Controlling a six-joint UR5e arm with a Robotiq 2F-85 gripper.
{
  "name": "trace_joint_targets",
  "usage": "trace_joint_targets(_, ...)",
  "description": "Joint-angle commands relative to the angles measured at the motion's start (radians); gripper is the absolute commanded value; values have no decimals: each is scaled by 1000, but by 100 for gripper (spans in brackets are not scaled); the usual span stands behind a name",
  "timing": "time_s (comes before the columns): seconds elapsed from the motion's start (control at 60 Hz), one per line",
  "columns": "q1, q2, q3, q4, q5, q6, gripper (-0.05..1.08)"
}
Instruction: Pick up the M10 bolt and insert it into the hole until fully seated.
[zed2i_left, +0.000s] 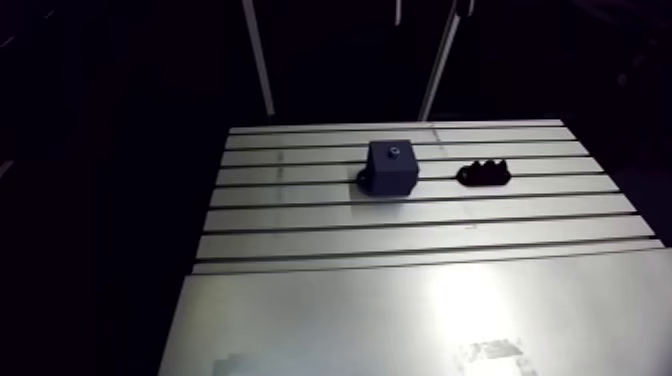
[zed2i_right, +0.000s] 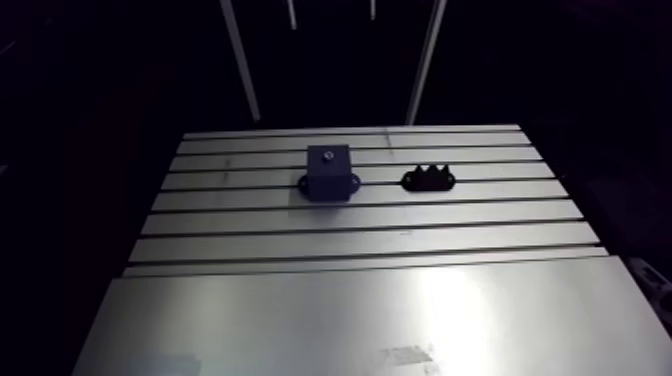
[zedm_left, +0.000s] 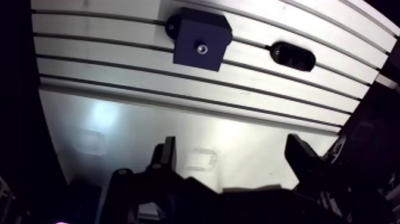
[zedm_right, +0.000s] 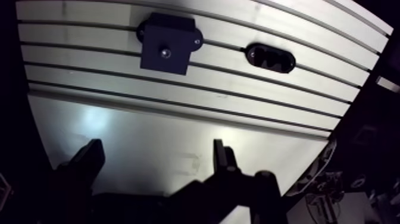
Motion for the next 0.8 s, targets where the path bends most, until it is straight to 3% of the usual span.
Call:
trace_joint_targets(0.017,-47,-182,7,9,56,54,1)
trace_joint_targets(0.133,-51,-185,-5,9,66,55,1)
trace_joint_targets(0.25,-66,-196,-22,9,104,56,1)
trace_joint_targets(0.383,-83,-196,-24,-3,129,67,1)
trace_joint_targets(0.517,-90,-196,-27,-8,129,83,1)
trace_joint_targets(0.8,-90,-197,-33,-2,101,82,1)
